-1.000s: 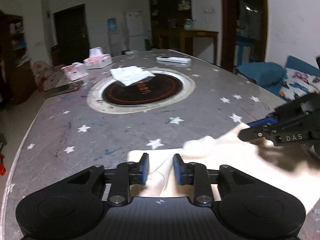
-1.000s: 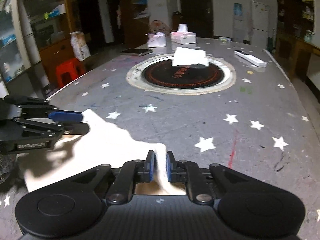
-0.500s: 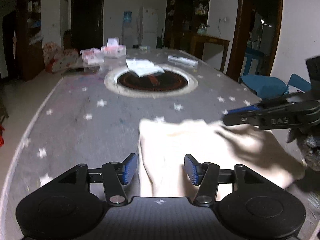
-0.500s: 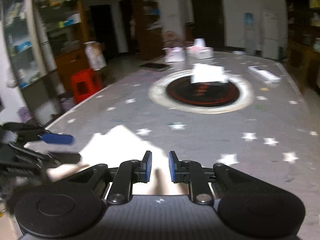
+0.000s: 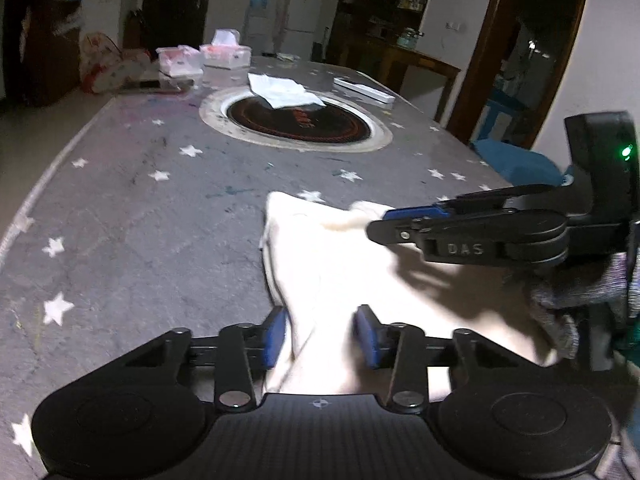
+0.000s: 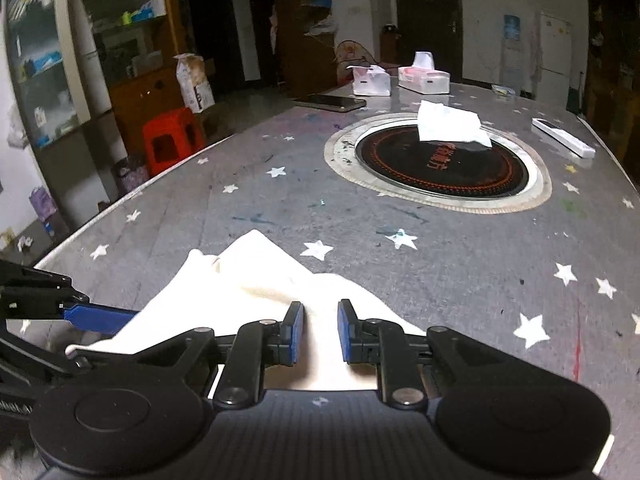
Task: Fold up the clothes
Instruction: 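Lower the folded end onto the sweatshirt and open both grippers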
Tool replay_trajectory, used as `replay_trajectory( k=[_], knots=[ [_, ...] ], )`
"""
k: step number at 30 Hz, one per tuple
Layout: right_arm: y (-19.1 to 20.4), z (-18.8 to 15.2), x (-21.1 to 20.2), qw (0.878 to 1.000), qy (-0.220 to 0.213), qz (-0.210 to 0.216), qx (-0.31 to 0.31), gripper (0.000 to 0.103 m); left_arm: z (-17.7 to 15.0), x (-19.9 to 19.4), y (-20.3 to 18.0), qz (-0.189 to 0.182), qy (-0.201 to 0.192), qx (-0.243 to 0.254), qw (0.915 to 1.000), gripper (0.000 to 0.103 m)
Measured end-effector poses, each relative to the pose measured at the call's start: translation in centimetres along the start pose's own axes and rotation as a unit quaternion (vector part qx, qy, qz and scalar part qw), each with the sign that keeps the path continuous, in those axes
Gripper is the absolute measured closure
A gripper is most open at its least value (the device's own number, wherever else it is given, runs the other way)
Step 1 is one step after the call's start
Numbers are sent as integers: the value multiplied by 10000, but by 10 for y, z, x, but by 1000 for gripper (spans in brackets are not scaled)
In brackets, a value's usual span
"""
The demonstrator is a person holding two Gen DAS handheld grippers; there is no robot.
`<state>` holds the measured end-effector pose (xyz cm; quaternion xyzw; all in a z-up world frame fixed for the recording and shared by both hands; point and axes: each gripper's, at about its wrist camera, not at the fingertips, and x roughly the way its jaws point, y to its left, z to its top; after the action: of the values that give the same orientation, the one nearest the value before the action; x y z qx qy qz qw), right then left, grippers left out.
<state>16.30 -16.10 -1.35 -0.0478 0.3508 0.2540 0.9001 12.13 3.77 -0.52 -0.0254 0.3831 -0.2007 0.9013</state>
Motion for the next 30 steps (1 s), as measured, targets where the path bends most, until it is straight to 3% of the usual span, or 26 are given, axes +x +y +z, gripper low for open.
replay_trajectory(
  k=[11, 14, 19, 23, 30],
  knots=[
    [38, -30, -31, 9985, -27, 294, -456, 83, -42, -47, -13, -460, 312, 327, 9979, 62],
    [46, -40, -47, 9982, -139, 430, -405, 83, -46, -63, -12, -324, 298, 328, 9985, 59],
    [36, -47, -82, 9980, -448, 450, -48, 80, -36, -83, -12, -122, -94, 248, 9996, 56],
    [23, -56, -101, 9986, -466, 258, 43, 77, -23, -75, -22, -259, -324, 204, 9989, 56],
    [-8, -74, -104, 9979, -381, -130, 516, 77, -3, -31, -43, -633, -331, 128, 9974, 58]
  ],
)
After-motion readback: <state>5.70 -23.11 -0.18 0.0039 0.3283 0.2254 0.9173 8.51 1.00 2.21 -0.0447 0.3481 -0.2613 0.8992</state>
